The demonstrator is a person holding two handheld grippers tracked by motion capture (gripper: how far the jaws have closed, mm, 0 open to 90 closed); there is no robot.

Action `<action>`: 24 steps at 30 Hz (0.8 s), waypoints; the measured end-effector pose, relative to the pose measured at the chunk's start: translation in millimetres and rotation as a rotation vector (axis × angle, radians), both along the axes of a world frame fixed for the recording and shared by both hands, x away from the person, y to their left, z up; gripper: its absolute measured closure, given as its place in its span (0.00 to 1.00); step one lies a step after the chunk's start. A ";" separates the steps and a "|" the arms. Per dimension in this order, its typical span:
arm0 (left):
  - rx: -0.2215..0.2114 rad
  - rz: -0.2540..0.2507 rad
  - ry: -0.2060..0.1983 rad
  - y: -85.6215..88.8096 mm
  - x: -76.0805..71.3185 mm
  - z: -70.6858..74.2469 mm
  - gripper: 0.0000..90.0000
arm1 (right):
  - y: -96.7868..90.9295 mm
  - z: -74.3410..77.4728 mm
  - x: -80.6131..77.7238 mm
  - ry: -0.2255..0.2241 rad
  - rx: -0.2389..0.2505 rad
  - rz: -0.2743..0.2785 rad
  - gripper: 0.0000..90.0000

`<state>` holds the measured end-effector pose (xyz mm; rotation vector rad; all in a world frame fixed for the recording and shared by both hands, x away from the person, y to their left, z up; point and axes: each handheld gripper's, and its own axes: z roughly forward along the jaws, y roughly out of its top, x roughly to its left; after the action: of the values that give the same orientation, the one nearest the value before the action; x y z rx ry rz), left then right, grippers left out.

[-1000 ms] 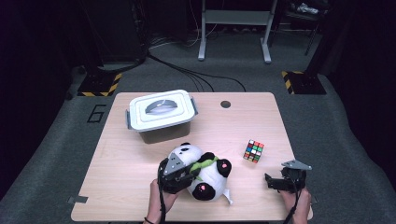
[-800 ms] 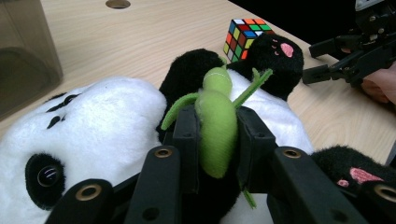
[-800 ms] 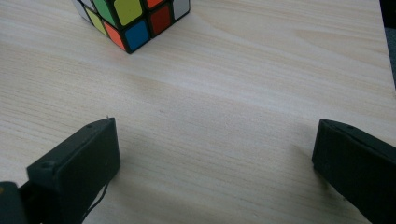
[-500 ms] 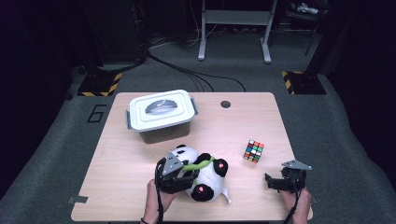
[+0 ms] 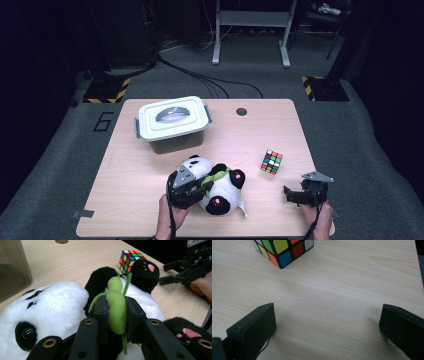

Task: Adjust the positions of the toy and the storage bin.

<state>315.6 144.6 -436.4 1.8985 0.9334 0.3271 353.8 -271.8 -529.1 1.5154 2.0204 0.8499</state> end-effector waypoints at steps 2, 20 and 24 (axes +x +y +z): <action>-0.012 0.004 0.010 -1.6 -3.0 2.6 0.83 | 0.0 0.0 -0.1 0.000 0.000 0.000 0.00; -0.033 0.014 -0.022 -22.5 -12.0 -3.4 0.77 | 0.0 0.0 -0.1 0.000 0.000 0.000 0.00; -0.043 -0.022 -0.024 -16.4 -12.0 2.3 0.55 | 0.0 0.0 -0.1 0.000 0.000 0.000 0.00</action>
<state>303.6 128.2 -434.1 1.8605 0.8968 0.3136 353.7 -271.8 -529.1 1.5154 2.0204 0.8494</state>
